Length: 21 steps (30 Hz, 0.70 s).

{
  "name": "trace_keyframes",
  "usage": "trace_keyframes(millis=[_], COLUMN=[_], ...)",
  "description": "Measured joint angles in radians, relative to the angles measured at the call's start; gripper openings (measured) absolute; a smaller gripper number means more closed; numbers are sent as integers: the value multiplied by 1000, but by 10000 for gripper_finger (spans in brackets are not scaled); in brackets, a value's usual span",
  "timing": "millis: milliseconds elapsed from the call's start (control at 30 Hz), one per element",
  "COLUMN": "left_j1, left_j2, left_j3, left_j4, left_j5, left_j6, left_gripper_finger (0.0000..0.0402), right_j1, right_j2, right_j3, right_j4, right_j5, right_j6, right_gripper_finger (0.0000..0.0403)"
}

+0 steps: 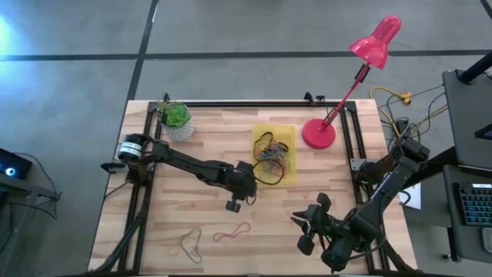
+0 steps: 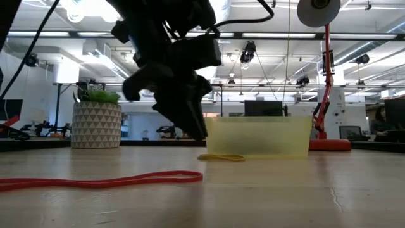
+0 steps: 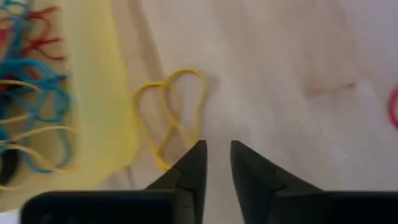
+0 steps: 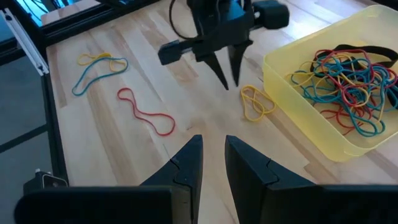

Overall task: Pick and place rubber bands into bin
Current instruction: Put the top yellow rubber band into the bin

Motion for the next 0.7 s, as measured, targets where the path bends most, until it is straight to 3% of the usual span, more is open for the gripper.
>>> trace_keyframes(millis=[233, 700], left_j1=[2, 18], left_j2=[6, 63], left_j3=[7, 14], left_j4=[5, 19], left_j5=[-29, -29], left_j6=[24, 27], left_gripper_finger=[104, 107], right_j1=[0, -1], right_j2=[0, 0], right_j3=[-3, -22], right_j4=[-1, 2], right_j5=[-4, 1], right_j6=[11, 18], right_gripper_finger=[59, 59])
